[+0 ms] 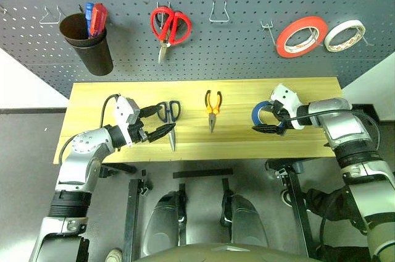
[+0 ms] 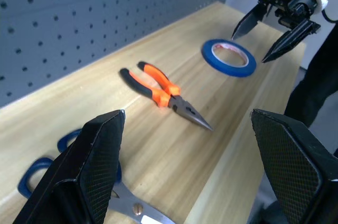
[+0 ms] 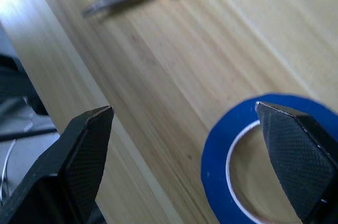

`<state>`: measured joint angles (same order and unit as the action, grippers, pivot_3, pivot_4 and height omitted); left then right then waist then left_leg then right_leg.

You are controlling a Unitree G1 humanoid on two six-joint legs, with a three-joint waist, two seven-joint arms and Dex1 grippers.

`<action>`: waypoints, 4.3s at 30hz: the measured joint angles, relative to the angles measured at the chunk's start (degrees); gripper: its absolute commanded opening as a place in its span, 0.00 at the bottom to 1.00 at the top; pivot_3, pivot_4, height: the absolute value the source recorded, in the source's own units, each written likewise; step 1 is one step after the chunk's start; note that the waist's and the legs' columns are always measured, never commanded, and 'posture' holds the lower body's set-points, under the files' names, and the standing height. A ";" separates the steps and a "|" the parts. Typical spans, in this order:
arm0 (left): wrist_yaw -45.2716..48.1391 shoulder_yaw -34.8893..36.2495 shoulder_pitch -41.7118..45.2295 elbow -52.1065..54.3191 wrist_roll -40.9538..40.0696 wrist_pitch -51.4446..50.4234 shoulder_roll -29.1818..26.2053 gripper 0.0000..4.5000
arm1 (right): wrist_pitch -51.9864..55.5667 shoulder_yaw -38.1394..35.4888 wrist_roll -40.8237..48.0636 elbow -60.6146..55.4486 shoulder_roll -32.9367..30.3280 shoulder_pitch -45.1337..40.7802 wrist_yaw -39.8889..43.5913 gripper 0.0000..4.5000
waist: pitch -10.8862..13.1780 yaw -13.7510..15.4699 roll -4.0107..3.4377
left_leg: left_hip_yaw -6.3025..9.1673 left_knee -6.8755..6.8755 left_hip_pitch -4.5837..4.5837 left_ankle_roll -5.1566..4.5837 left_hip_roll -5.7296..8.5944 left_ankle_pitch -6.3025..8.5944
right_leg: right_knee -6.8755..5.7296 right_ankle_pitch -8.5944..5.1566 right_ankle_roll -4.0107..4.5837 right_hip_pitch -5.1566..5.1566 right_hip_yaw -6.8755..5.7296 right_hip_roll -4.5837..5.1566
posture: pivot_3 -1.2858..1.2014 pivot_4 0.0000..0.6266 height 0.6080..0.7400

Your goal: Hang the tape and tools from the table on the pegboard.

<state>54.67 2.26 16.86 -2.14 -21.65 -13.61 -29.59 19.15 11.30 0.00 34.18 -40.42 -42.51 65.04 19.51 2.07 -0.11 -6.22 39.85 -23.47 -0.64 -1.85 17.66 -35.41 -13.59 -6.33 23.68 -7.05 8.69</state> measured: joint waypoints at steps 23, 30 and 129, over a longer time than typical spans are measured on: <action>-0.96 -4.91 3.76 -3.71 4.90 1.53 2.47 0.90 | 1.33 6.04 -12.14 11.82 4.36 -8.30 -6.60 0.86 | 3.17 -1.63 0.07 | -0.15 0.17 -0.56 0.04 -0.03 -0.04 | -0.67 -0.02 -0.02 0.81 0.04 0.09 | 0.54 0.67 1.00; -0.93 -4.80 3.81 -3.75 4.93 1.81 1.78 0.90 | 2.34 7.57 -14.95 5.76 3.61 -5.40 -5.84 0.34 | 3.15 -1.42 0.11 | -0.15 0.17 -0.57 0.05 -0.03 -0.04 | -0.67 -0.02 -0.03 0.79 0.04 0.09 | 0.54 0.63 1.00; 3.17 6.08 1.66 -4.91 -3.88 4.17 -1.57 0.90 | 41.47 -3.18 12.37 -12.91 22.53 -11.42 -26.33 0.99 | -7.89 -4.38 0.67 | -0.24 0.24 -0.28 0.14 0.04 -0.10 | -0.74 0.05 -0.09 0.49 0.19 -0.02 | 0.53 0.44 1.00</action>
<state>57.84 8.34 18.52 -7.06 -25.53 -9.44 -31.17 60.62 8.12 12.37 21.28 -17.90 -53.93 38.71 11.62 -2.30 0.56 -6.46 40.08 -23.75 -0.50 -1.82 17.56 -36.16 -13.54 -6.43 24.17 -6.85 8.67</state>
